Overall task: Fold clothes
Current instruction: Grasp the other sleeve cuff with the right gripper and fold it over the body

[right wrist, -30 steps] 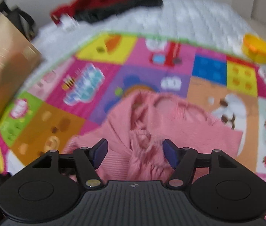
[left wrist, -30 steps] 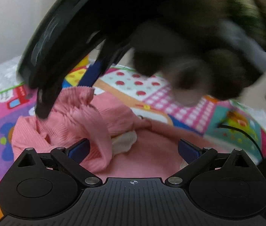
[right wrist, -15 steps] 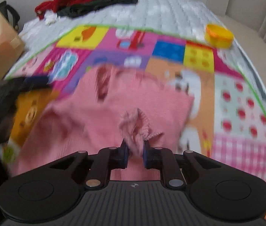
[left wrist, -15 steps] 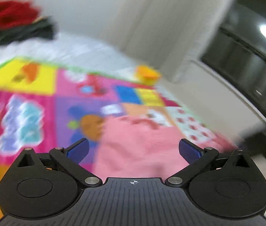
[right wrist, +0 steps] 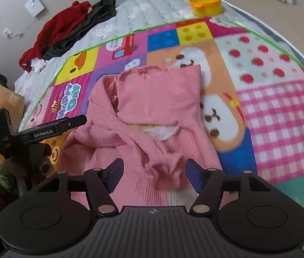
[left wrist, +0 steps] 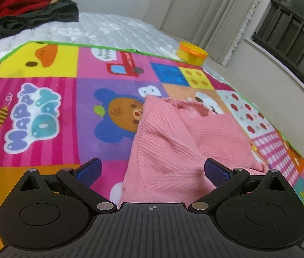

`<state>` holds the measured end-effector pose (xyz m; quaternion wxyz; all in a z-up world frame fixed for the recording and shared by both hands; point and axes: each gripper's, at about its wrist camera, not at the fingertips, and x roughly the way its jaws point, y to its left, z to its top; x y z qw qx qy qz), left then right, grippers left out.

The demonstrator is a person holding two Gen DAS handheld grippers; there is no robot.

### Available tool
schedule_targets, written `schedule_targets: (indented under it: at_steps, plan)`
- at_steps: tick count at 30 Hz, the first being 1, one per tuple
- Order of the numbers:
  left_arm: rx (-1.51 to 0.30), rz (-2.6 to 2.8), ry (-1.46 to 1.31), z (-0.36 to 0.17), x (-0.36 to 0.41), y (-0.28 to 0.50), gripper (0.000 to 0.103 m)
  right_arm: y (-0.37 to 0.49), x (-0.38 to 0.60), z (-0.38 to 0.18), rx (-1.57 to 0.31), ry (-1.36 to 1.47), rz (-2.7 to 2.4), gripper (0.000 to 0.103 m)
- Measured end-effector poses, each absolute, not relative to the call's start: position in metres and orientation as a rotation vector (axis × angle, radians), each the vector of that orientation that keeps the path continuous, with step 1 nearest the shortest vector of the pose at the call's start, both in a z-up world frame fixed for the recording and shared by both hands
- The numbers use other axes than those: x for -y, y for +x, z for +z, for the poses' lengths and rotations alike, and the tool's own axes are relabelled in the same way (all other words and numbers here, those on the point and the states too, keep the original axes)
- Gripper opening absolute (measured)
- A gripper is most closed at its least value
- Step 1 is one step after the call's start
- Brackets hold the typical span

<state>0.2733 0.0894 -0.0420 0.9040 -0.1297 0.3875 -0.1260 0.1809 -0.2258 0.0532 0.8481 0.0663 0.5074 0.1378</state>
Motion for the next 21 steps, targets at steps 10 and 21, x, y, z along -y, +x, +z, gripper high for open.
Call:
schedule_targets:
  at_steps: [10, 21]
  plan:
    - [-0.803, -0.222, -0.319, -0.046, -0.103, 0.276, 0.103, 0.209, 0.106, 0.055, -0.779, -0.721, 0.406, 0.015]
    - [-0.804, -0.108, -0.45, -0.047, -0.132, 0.281, 0.103, 0.177, 0.132, 0.006, -0.547, -1.36, 0.296, 0.043]
